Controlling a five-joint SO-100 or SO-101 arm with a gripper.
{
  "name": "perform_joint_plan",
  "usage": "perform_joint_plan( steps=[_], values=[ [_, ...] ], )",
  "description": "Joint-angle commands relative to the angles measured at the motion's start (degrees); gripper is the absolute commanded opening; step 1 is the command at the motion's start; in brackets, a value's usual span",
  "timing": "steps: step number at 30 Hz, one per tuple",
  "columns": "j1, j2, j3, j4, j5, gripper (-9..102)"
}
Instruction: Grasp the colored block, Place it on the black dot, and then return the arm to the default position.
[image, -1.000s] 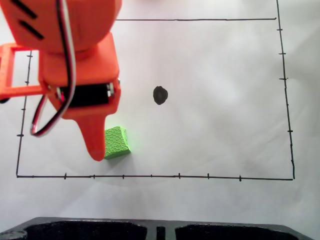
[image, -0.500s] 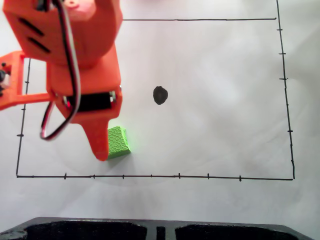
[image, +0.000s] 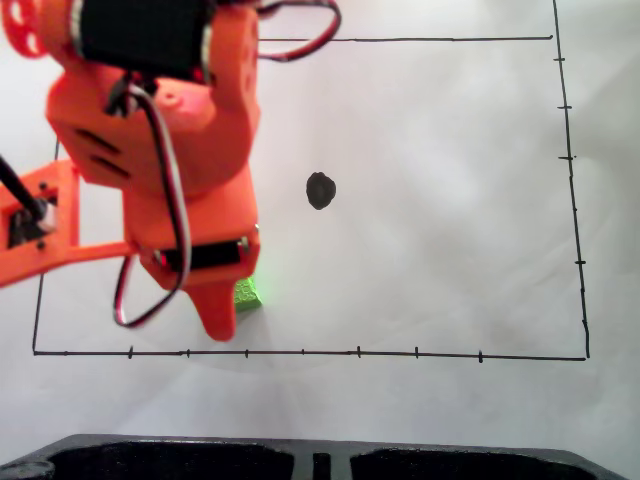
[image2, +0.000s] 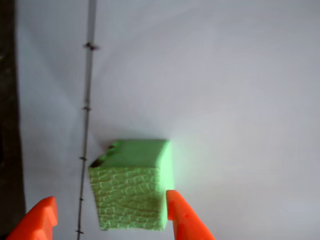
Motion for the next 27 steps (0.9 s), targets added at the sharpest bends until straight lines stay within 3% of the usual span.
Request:
perform_joint_plan(
  steps=[1,27],
  values=[
    [-0.35,-0.18,-2.46,-0.88,-0.62,28],
    [-0.26,2.64,-3.34,2.02,2.46,9]
  ],
)
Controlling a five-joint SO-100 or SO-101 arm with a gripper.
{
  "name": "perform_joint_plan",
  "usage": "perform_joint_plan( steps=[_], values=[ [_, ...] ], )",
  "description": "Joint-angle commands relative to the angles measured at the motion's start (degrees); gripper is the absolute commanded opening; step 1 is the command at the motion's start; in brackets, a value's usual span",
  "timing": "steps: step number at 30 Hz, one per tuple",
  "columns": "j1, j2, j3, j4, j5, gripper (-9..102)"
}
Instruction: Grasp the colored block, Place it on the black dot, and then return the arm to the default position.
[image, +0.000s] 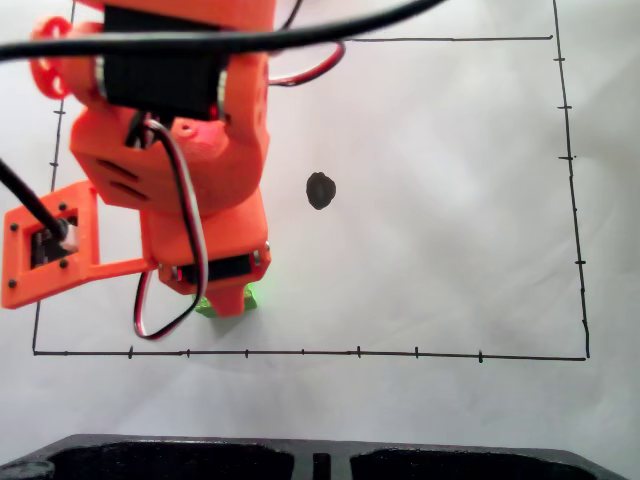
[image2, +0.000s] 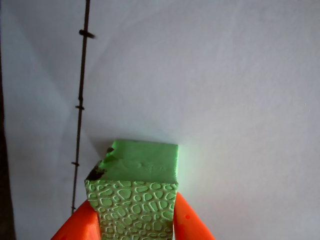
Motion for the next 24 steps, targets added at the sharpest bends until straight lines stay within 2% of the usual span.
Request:
perform_joint_plan(
  steps=[1,11,14,24],
  values=[
    [-0.70,6.24,-2.11,2.90,2.20,9],
    [-2.99,18.19,-0.62,18.54,15.03,7],
    [-4.22,20.13,2.11,19.86,16.44,7],
    [-10.28,22.41,10.55,16.26,19.86,7]
  ],
)
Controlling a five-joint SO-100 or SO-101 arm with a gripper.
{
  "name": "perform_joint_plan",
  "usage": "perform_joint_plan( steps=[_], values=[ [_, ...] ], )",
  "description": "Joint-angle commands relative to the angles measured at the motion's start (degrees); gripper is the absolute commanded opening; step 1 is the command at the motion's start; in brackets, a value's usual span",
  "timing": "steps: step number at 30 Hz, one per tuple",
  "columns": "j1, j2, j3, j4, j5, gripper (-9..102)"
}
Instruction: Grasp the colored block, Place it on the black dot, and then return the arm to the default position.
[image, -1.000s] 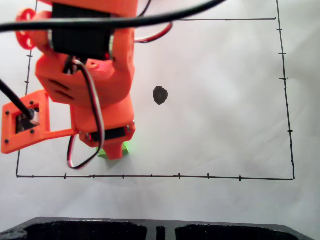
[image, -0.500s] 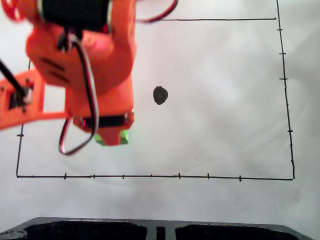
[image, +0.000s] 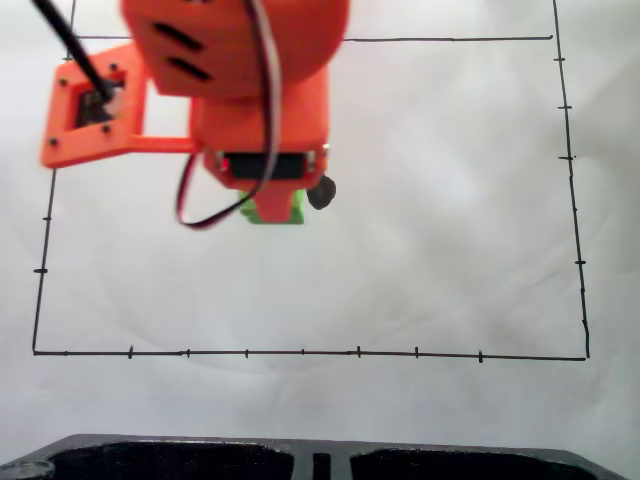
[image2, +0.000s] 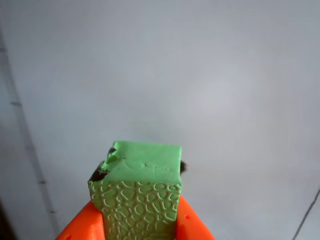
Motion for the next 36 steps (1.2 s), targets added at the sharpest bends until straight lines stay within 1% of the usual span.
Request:
perform_joint_plan(
  steps=[1,10,16,21,24,28,31,36],
  values=[
    [-2.37,2.20,0.44,-1.23,1.58,7],
    [-6.86,0.53,5.01,-5.98,3.25,7],
    [-7.03,0.09,7.73,-8.17,2.46,9],
    [-5.71,0.35,8.44,-7.73,1.93,10],
    [-5.01,0.53,8.96,-8.09,0.53,16],
    [-4.48,0.62,9.40,-8.61,-0.70,21],
    [-4.57,0.70,9.84,-8.44,-0.88,28],
    [-5.54,1.05,10.20,-7.47,-0.26,36]
  ],
)
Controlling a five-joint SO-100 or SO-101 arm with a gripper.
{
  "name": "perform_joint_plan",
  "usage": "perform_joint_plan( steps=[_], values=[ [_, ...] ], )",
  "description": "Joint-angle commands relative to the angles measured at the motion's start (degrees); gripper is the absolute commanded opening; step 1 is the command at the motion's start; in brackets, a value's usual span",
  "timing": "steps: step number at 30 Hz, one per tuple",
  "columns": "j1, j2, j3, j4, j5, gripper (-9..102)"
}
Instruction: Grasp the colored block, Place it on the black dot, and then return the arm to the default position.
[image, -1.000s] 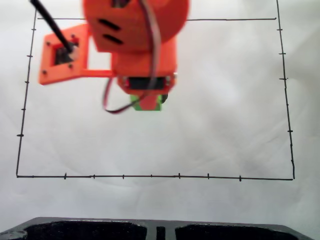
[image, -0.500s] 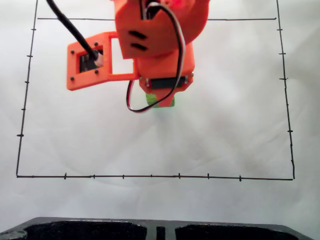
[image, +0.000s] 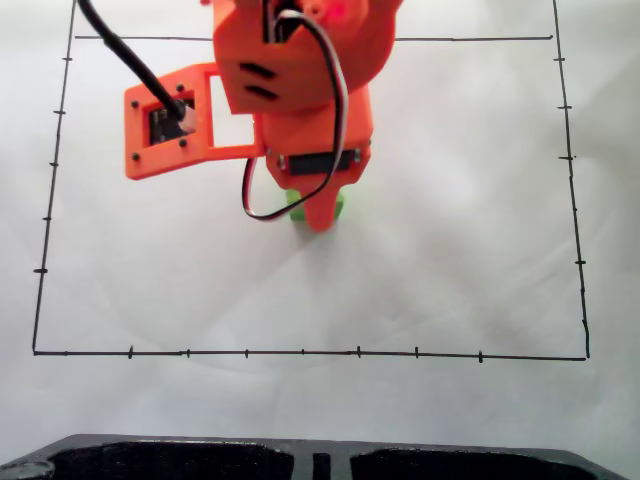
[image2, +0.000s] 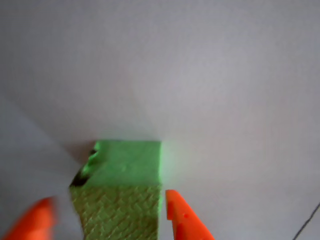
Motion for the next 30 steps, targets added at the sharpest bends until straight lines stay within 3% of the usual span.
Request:
perform_joint_plan(
  steps=[1,8,19,22,30],
  values=[
    [-1.05,2.46,0.35,0.79,0.26,37],
    [-1.67,9.84,1.76,4.75,-1.67,45],
    [0.88,27.69,1.93,14.77,-8.00,43],
    [1.76,33.93,2.46,16.70,-10.11,37],
    [4.66,50.10,8.79,21.45,-13.27,4]
  ],
)
